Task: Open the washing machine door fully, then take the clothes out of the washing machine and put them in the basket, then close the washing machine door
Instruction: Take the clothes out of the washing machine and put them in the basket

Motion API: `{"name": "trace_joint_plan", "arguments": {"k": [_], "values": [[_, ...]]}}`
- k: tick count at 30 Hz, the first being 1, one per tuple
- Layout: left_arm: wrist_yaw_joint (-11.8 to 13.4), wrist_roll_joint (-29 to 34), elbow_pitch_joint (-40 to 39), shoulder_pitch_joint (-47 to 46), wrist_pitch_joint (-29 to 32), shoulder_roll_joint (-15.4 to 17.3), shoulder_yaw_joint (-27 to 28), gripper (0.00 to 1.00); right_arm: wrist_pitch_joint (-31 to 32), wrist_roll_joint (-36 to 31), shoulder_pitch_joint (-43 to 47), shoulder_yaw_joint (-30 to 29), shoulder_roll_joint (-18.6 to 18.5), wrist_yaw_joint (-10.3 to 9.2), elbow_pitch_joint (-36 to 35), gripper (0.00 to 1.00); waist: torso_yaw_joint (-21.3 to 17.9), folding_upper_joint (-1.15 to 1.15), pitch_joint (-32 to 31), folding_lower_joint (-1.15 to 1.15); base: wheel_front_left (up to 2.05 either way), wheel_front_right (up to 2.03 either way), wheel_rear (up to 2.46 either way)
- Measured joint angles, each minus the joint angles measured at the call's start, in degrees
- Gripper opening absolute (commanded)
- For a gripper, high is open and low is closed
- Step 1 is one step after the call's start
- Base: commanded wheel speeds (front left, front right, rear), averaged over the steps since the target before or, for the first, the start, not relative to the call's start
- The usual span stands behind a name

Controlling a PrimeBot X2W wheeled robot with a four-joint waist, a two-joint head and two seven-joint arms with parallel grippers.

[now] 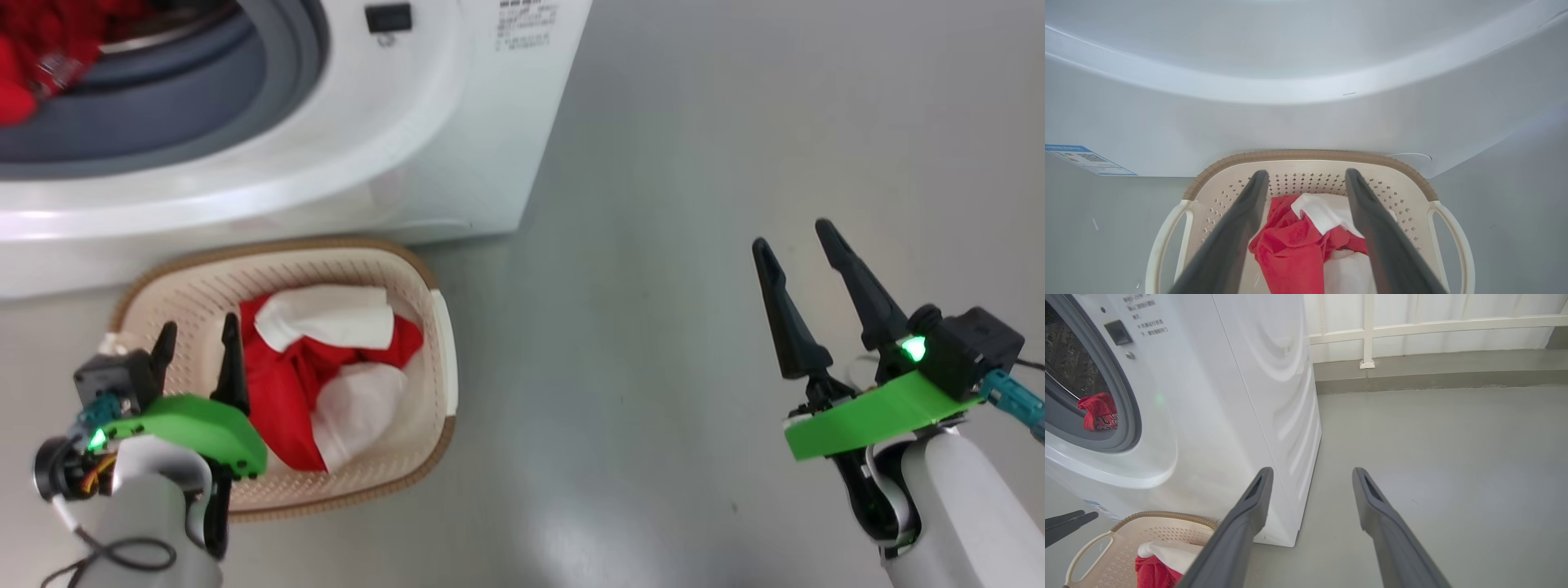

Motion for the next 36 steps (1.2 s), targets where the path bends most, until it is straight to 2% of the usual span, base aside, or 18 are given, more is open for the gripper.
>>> {"name": "trace_joint_plan", "arguments": {"k": [13,19,25,36], "values": [[-0.5,0.1,-14.3,11.2,0.0,-1.3,0.3,1.00,0.0,0.1,5.7,-0.5,-0.6,0.00,1.2,1.00,1.5,0.00,-10.7,0.00,0.00,0.00,0.00],[-0.5,0.2,-20.7,16.2,0.0,-1.5,-1.5,1.00,0.0,0.1,8.4,-0.7,-0.7,0.00,1.5,1.00,2.0,0.00,-15.1,0.00,0.00,0.00,0.00],[-0.5,0.2,-27.3,20.4,0.0,-1.6,-3.5,1.00,0.0,0.1,10.5,-1.1,-1.2,0.00,1.4,1.00,2.4,0.00,-18.6,0.00,0.00,0.00,0.00],[-0.5,0.2,-36.6,29.7,0.0,-1.6,-3.8,1.00,0.0,0.1,14.8,-2.3,-1.5,0.00,1.2,1.00,2.1,0.00,-23.5,0.00,0.00,0.00,0.00]]}}
